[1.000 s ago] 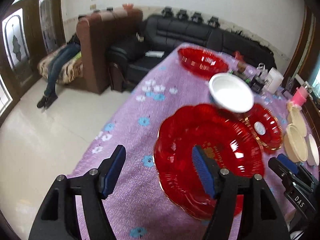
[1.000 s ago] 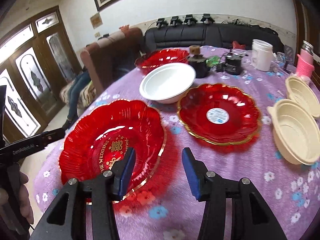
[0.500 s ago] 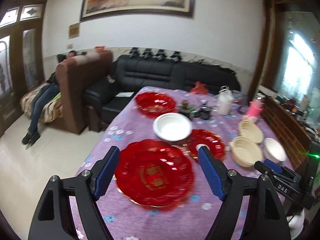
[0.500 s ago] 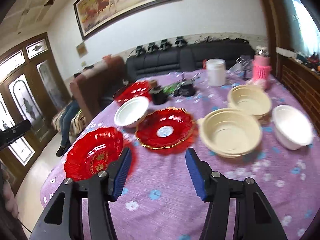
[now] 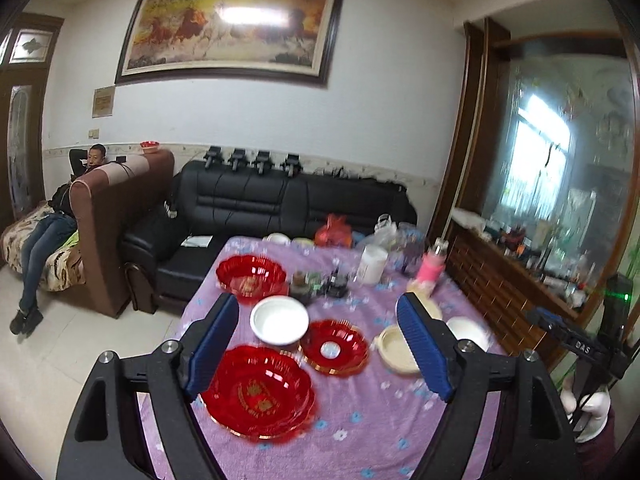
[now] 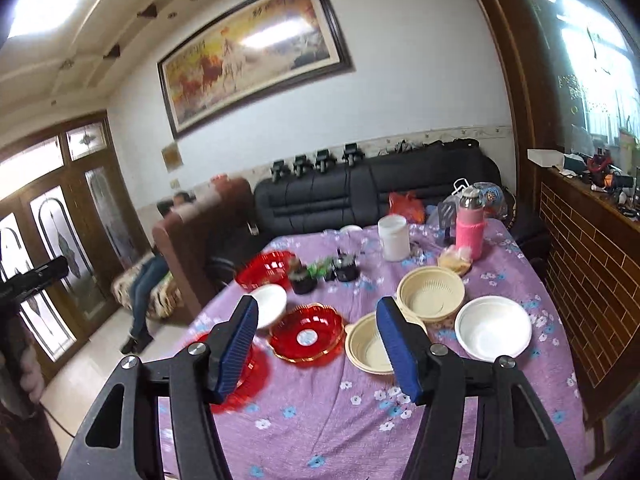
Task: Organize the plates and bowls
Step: 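Move the right gripper to the gold-rimmed red plate with the sticker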
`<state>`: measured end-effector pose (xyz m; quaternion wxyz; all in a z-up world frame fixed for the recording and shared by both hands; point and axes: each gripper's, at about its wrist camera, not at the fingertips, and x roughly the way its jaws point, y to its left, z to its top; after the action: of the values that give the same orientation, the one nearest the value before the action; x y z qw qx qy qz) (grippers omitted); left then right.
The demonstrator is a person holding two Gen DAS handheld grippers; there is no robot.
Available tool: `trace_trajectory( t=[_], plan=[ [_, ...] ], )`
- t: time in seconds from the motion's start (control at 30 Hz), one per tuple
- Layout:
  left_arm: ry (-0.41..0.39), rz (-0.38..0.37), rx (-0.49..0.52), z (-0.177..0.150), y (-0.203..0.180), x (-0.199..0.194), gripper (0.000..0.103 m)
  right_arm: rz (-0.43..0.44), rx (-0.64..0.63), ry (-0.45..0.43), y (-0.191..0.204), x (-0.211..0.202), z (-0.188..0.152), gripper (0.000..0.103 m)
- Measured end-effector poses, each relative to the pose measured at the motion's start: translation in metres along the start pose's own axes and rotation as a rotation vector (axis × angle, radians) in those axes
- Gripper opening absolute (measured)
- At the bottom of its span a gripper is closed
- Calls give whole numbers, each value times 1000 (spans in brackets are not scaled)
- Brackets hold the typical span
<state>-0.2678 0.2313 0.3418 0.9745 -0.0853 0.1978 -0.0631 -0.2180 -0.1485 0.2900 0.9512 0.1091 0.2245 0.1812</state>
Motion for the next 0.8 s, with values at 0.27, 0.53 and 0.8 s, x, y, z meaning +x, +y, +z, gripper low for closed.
trace_trajectory(
  t=[0.27, 0.53, 0.8],
  plan=[
    [-108, 62, -39, 83, 13, -58, 82, -28, 51, -88, -2, -87, 95, 66],
    [-310, 467, 67, 180, 18, -124, 103, -224, -62, -272, 47, -159, 217, 75],
    [-205, 487, 42, 181, 65, -68, 103, -227, -139, -258, 73, -89, 226, 98]
  ],
)
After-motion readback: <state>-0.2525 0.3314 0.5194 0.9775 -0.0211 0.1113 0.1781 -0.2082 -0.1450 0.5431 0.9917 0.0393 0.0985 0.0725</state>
